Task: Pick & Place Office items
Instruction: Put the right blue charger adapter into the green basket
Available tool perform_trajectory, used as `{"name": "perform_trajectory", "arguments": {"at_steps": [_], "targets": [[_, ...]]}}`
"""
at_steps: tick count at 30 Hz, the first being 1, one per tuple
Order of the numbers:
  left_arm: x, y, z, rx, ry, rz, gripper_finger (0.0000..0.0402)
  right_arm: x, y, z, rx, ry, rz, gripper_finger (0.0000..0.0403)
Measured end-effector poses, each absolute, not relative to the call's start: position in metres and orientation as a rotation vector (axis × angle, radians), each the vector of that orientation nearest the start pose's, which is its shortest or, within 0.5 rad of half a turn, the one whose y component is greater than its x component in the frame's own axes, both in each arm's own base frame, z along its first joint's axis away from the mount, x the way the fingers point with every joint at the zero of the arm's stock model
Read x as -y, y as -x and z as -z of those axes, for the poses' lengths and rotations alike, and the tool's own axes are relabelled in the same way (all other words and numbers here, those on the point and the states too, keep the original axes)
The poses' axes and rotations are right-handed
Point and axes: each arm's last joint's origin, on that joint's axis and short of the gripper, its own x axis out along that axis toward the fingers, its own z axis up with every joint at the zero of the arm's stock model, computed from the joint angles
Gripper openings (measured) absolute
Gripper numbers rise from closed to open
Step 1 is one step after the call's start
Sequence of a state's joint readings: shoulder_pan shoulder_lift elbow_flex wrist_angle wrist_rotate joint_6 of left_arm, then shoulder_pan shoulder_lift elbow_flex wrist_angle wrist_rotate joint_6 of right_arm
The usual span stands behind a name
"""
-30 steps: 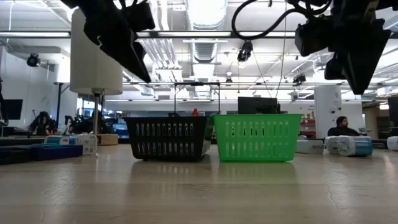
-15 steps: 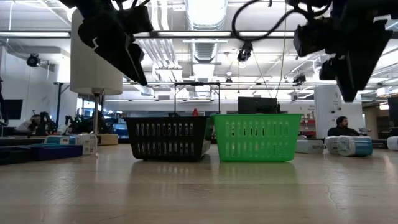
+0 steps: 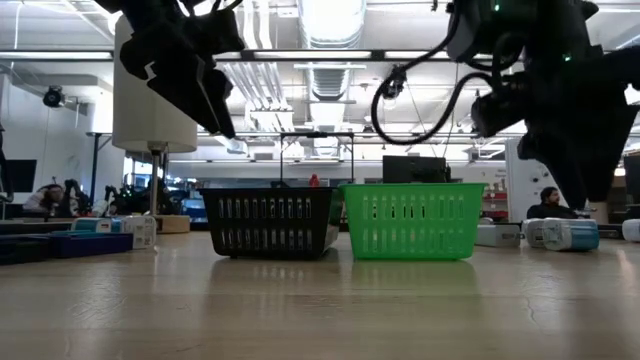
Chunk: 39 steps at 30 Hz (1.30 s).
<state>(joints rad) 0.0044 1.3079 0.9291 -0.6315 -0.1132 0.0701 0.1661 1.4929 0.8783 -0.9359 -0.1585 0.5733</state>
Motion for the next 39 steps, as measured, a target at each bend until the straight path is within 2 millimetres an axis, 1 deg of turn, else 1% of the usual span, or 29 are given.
{"name": "perform_trajectory", "arguments": {"at_steps": [5, 10, 17, 26, 32, 39], "targets": [[-0.004, -0.252, -0.242, -1.016, -0.085, -0.090, 0.0328, -0.044, -0.235, -0.169, -1.620, -0.437, 0.211, 0.0233], [-0.004, -0.252, -0.241, -1.017, -0.079, -0.094, 0.0328, -0.044, -0.236, -0.167, -1.632, -0.439, 0.215, 0.0233], [-0.004, -0.251, -0.241, -1.034, -0.080, -0.093, 0.0328, -0.044, -0.233, -0.174, -1.601, -0.444, 0.209, 0.0231], [-0.004, -0.247, -0.239, -1.071, -0.082, -0.092, 0.0328, -0.043, -0.234, -0.178, -1.562, -0.339, 0.104, 0.0224], [-0.004, -0.247, -0.239, -1.077, -0.076, -0.095, 0.0328, -0.041, -0.237, -0.178, -1.510, -0.265, 0.163, 0.0232], [-0.004, -0.244, -0.237, -1.107, -0.073, -0.097, 0.0328, -0.040, -0.237, -0.178, -1.506, -0.251, 0.177, 0.0241]]}}
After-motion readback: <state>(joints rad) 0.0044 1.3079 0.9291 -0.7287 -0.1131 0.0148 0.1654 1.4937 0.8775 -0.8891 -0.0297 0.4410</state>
